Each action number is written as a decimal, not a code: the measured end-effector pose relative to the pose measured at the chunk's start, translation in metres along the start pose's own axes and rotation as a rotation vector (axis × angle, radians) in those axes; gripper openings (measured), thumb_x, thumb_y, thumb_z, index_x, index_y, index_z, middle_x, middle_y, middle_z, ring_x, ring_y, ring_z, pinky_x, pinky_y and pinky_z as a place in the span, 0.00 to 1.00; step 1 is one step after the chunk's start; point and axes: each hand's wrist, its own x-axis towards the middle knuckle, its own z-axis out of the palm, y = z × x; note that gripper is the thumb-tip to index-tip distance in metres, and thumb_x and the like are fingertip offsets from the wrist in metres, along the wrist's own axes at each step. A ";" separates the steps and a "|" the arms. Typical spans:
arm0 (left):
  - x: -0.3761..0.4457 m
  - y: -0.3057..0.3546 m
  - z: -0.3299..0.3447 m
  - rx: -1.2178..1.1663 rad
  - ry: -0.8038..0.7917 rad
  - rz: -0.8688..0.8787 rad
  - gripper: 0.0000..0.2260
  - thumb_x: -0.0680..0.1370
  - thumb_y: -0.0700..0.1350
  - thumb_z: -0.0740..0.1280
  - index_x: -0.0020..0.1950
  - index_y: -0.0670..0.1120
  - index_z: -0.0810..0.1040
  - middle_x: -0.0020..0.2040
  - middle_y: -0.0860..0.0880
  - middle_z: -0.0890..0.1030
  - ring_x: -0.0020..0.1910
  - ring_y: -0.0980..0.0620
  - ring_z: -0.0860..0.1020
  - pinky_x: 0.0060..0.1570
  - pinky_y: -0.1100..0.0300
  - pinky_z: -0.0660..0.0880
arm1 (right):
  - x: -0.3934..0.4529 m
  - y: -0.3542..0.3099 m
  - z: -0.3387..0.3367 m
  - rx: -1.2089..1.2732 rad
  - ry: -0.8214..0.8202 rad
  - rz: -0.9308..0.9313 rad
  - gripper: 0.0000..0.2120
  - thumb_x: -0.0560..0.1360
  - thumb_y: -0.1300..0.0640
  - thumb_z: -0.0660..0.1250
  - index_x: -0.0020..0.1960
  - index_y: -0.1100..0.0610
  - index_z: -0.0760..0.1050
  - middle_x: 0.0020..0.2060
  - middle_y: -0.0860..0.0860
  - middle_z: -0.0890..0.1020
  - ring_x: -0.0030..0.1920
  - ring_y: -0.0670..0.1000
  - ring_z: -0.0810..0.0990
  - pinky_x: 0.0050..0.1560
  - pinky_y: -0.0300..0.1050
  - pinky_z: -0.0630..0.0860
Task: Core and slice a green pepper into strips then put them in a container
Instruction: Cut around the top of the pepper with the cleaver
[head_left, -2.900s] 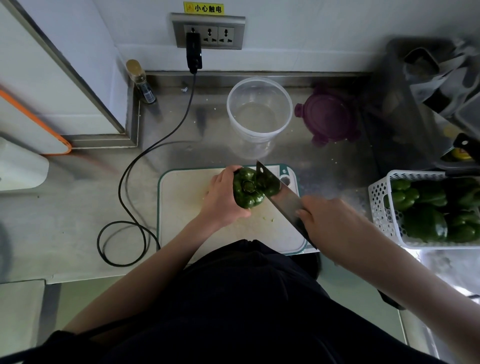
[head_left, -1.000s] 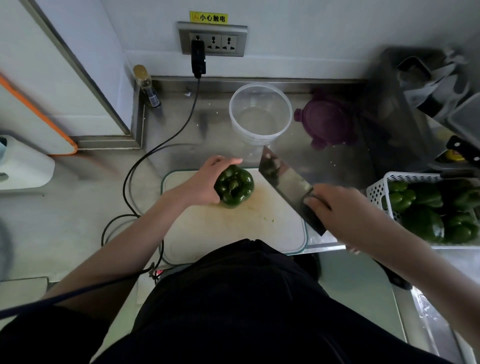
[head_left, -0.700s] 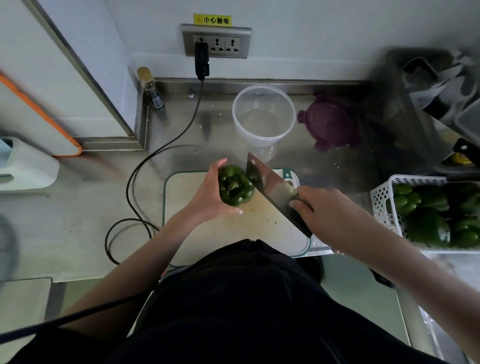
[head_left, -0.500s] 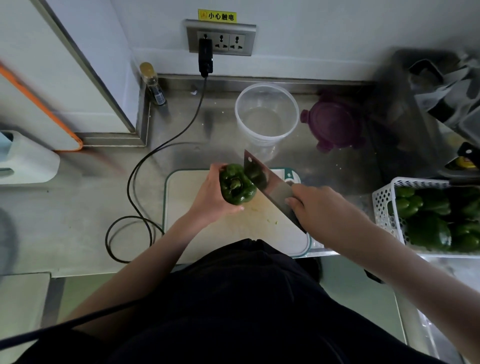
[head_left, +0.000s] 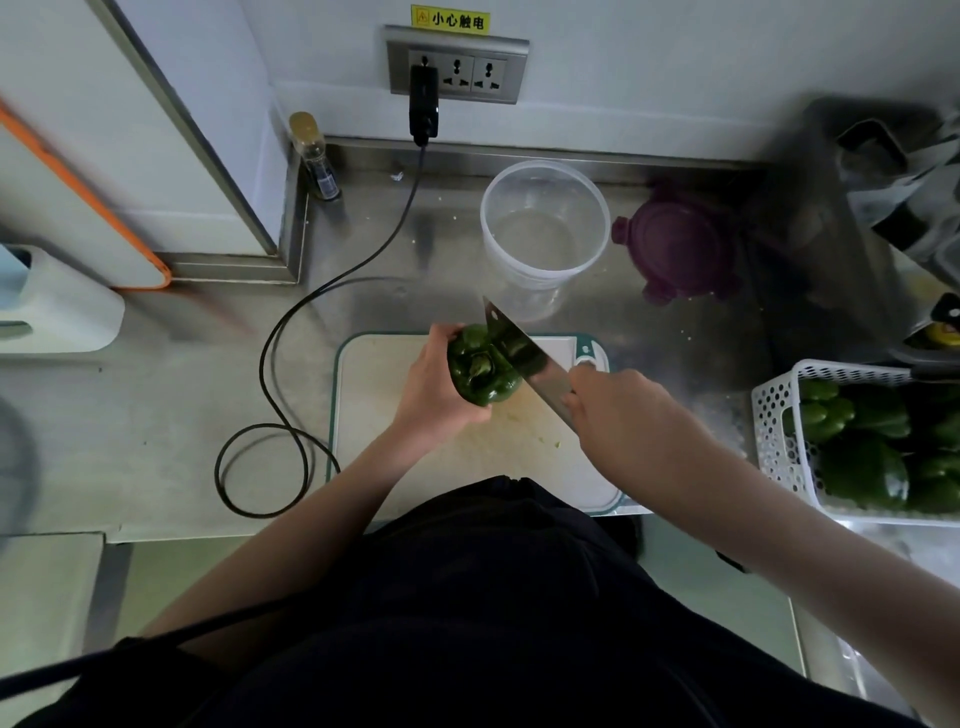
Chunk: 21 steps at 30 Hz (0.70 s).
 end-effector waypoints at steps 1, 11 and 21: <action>-0.001 0.000 0.000 -0.001 0.003 -0.001 0.36 0.59 0.42 0.79 0.62 0.50 0.64 0.55 0.51 0.75 0.52 0.55 0.74 0.44 0.68 0.68 | -0.001 0.000 0.000 -0.012 0.002 0.011 0.10 0.82 0.59 0.53 0.42 0.53 0.57 0.31 0.50 0.63 0.28 0.48 0.64 0.28 0.44 0.59; -0.001 0.006 0.004 -0.013 0.036 -0.053 0.34 0.59 0.40 0.78 0.59 0.49 0.64 0.52 0.52 0.74 0.50 0.55 0.74 0.40 0.69 0.68 | -0.002 -0.005 -0.002 -0.018 -0.031 0.010 0.14 0.79 0.64 0.54 0.37 0.51 0.59 0.34 0.52 0.70 0.30 0.49 0.68 0.28 0.42 0.62; 0.000 0.003 0.006 0.020 0.030 -0.047 0.33 0.60 0.41 0.77 0.59 0.49 0.63 0.53 0.51 0.73 0.49 0.54 0.73 0.37 0.72 0.64 | 0.013 -0.005 0.001 0.041 -0.029 0.017 0.18 0.79 0.63 0.55 0.34 0.51 0.54 0.31 0.50 0.65 0.32 0.50 0.69 0.31 0.43 0.62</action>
